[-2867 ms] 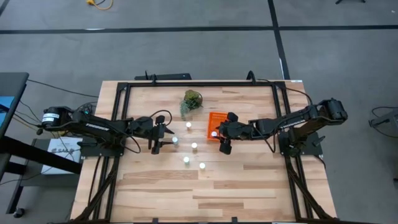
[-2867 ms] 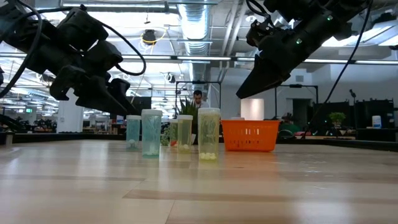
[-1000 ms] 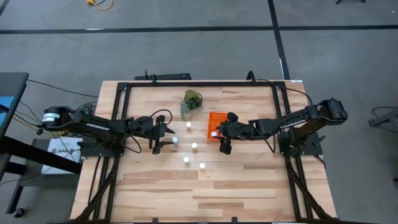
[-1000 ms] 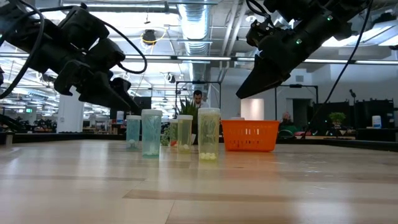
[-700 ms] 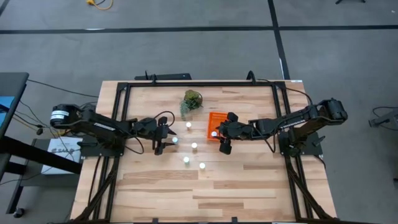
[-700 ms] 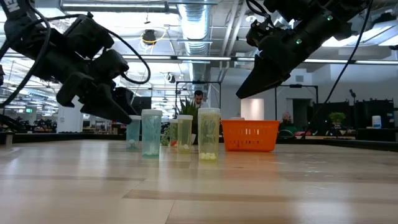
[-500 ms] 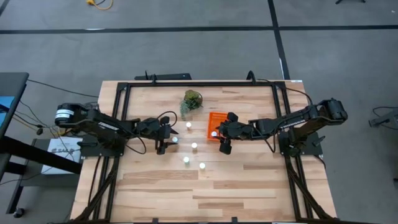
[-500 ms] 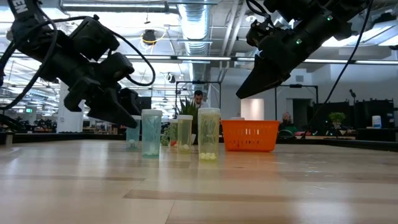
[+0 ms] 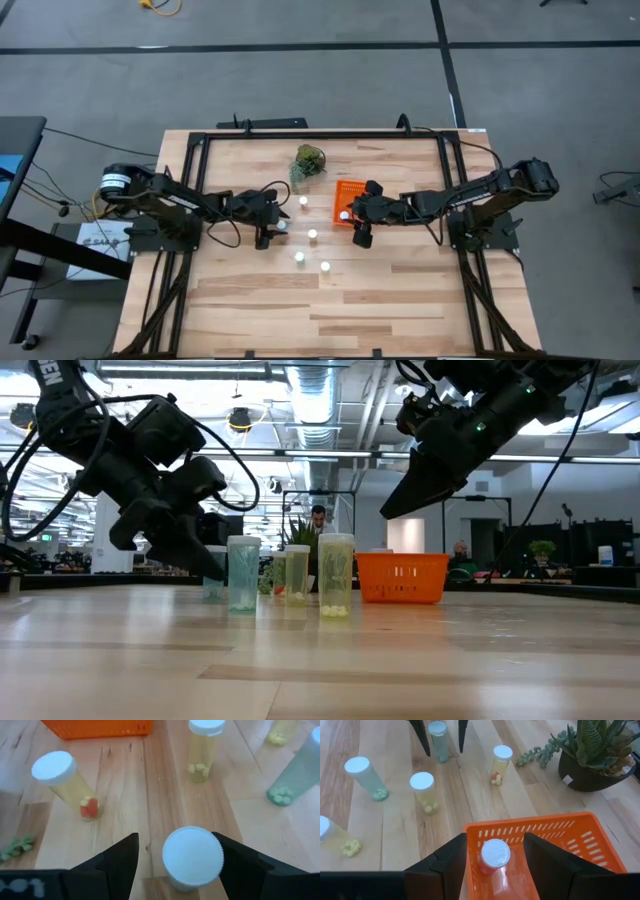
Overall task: Pick and place pill bottles into a basket
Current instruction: Put the top blue pill bottle into the basket
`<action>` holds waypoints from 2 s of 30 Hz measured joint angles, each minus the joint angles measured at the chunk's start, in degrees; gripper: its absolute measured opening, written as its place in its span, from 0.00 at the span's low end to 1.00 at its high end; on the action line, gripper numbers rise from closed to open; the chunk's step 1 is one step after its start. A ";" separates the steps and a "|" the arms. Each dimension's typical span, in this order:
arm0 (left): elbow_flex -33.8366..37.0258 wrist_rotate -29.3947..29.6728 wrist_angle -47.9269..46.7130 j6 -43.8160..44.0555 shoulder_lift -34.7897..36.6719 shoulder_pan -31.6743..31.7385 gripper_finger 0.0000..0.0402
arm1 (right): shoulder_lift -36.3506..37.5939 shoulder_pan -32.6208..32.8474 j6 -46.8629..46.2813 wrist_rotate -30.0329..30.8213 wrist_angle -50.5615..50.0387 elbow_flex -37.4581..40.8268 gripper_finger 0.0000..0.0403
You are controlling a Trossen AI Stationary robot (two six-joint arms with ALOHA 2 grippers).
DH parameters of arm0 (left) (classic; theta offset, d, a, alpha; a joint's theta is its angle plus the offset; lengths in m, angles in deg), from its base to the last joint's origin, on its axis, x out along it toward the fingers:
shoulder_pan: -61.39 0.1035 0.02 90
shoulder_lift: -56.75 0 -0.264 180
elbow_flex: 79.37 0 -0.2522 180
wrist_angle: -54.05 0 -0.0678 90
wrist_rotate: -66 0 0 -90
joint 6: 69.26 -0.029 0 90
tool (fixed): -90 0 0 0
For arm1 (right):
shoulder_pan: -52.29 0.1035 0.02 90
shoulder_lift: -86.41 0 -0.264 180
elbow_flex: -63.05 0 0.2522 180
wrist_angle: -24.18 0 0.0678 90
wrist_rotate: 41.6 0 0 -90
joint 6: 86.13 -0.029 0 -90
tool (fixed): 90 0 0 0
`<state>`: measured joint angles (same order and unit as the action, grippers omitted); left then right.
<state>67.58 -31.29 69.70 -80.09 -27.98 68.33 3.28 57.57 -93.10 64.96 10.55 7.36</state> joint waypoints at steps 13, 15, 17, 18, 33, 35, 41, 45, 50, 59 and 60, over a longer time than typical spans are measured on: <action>0.00 0.04 0.13 0.02 0.01 0.00 0.47 | 0.00 0.00 -0.01 0.00 -0.10 0.00 0.46; 0.00 0.06 0.12 0.05 0.02 -0.01 0.44 | 0.00 0.00 -0.03 0.00 -0.10 0.00 0.46; 0.00 0.07 0.13 0.28 0.02 0.00 0.42 | 0.00 0.00 -0.06 0.00 -0.10 0.00 0.46; 0.00 0.04 0.13 0.30 0.02 -0.01 0.40 | 0.00 0.00 -0.05 0.00 -0.11 0.00 0.46; 0.00 -1.38 1.18 0.50 0.04 -0.02 0.31 | 0.00 0.00 -0.10 0.00 -0.10 0.00 0.45; 0.00 -1.40 1.18 0.50 0.04 -0.02 0.30 | 0.00 0.00 -0.10 0.00 -0.10 0.00 0.45; 0.00 -1.42 1.20 1.11 0.04 -0.02 0.28 | 0.00 0.00 -0.10 0.00 -0.10 0.00 0.45; 0.00 -1.42 1.21 1.14 0.04 -0.02 0.26 | 0.00 0.00 -0.10 0.00 -0.10 0.00 0.45; -0.16 -2.54 1.23 1.36 0.09 -0.01 0.25 | 0.00 0.00 -0.12 0.00 -0.10 0.00 0.44; -3.45 -4.41 -3.16 2.04 0.09 -0.01 0.25 | 0.00 0.00 -0.10 0.00 -0.10 0.00 0.44; -4.08 -4.41 -4.38 2.00 0.09 0.00 0.25 | 0.00 0.00 -0.10 0.00 -0.10 0.00 0.44</action>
<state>63.50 -35.70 65.32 -78.09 -27.89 68.33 3.28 57.57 -93.20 64.96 10.45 7.36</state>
